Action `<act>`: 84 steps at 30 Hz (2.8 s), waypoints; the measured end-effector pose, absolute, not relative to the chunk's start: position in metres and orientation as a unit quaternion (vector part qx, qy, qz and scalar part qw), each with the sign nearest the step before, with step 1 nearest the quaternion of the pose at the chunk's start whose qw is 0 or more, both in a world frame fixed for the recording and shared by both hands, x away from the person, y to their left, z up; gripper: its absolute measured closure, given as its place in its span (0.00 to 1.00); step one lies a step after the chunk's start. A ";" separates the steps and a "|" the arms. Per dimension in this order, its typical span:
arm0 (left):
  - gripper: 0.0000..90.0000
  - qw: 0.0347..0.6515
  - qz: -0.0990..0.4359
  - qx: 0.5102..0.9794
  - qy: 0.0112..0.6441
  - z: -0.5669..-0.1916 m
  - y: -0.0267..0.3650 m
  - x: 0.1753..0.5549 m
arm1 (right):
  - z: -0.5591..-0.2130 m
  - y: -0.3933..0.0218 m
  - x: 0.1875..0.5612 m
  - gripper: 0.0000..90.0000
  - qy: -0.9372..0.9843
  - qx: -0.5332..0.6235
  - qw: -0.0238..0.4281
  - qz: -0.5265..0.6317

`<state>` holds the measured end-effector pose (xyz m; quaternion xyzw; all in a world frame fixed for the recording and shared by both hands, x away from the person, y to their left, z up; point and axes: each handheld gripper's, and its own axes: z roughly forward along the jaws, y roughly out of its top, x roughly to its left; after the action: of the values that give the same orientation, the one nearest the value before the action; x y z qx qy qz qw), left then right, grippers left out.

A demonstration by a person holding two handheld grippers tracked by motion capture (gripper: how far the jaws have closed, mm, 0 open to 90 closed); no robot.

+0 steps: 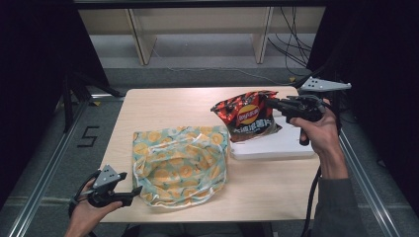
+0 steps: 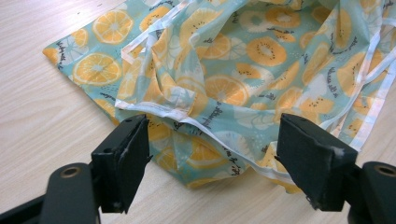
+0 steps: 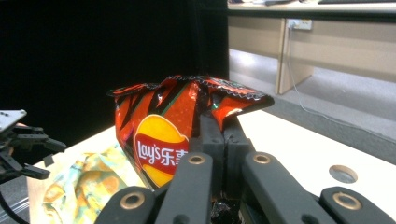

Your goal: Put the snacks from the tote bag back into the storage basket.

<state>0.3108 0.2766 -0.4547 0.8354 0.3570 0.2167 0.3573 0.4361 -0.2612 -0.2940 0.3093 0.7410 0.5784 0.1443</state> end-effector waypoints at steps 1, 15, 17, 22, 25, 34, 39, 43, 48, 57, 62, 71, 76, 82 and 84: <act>0.28 0.347 0.219 0.842 0.352 -0.454 0.278 0.311 | -0.295 -0.263 0.437 1.00 0.743 0.311 0.147 0.574; 0.28 0.359 0.217 0.837 0.353 -0.455 0.277 0.312 | -0.322 -0.277 0.454 1.00 0.743 0.347 0.146 0.554; 0.28 0.367 0.213 0.829 0.365 -0.457 0.275 0.311 | -0.325 -0.277 0.456 1.00 0.742 0.355 0.141 0.550; 0.28 0.359 0.214 0.836 0.355 -0.457 0.276 0.312 | -0.334 -0.276 0.458 1.00 0.742 0.378 0.124 0.540; 0.27 0.362 0.221 0.834 0.352 -0.457 0.276 0.312 | -0.340 -0.276 0.463 1.00 0.745 0.369 0.135 0.539; 0.27 0.351 0.216 0.840 0.354 -0.456 0.277 0.311 | -0.352 -0.277 0.467 1.00 0.737 0.401 0.112 0.532; 0.27 0.364 0.213 0.833 0.360 -0.459 0.275 0.312 | -0.363 -0.287 0.472 1.00 0.732 0.423 0.110 0.523; 0.27 0.356 0.211 0.836 0.361 -0.458 0.275 0.312 | -0.368 -0.294 0.474 0.99 0.724 0.441 0.101 0.521; 0.27 0.361 0.207 0.833 0.364 -0.460 0.274 0.311 | -0.373 -0.297 0.477 0.99 0.729 0.438 0.116 0.513; 0.27 0.357 0.206 0.834 0.366 -0.460 0.273 0.312 | -0.378 -0.302 0.482 0.94 0.729 0.441 0.146 0.503; 0.27 0.361 0.207 0.833 0.366 -0.461 0.274 0.313 | -0.379 -0.301 0.484 0.93 0.725 0.456 0.144 0.496; 0.27 0.366 0.205 0.830 0.367 -0.461 0.274 0.313 | -0.386 -0.298 0.498 0.91 0.730 0.459 0.162 0.480; 0.27 0.369 0.196 0.824 0.383 -0.462 0.273 0.311 | -0.389 -0.295 0.505 0.95 0.732 0.464 0.166 0.471; 0.27 0.367 0.201 0.830 0.369 -0.462 0.274 0.312 | -0.390 -0.293 0.511 0.97 0.736 0.463 0.170 0.464; 0.27 0.368 0.194 0.825 0.383 -0.463 0.273 0.311 | -0.389 -0.293 0.512 0.97 0.741 0.459 0.178 0.457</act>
<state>0.3111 0.2729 -0.4627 0.8247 0.3828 0.1940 0.3684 0.5123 -0.2929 -0.3889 0.4587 0.7411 0.4570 0.1776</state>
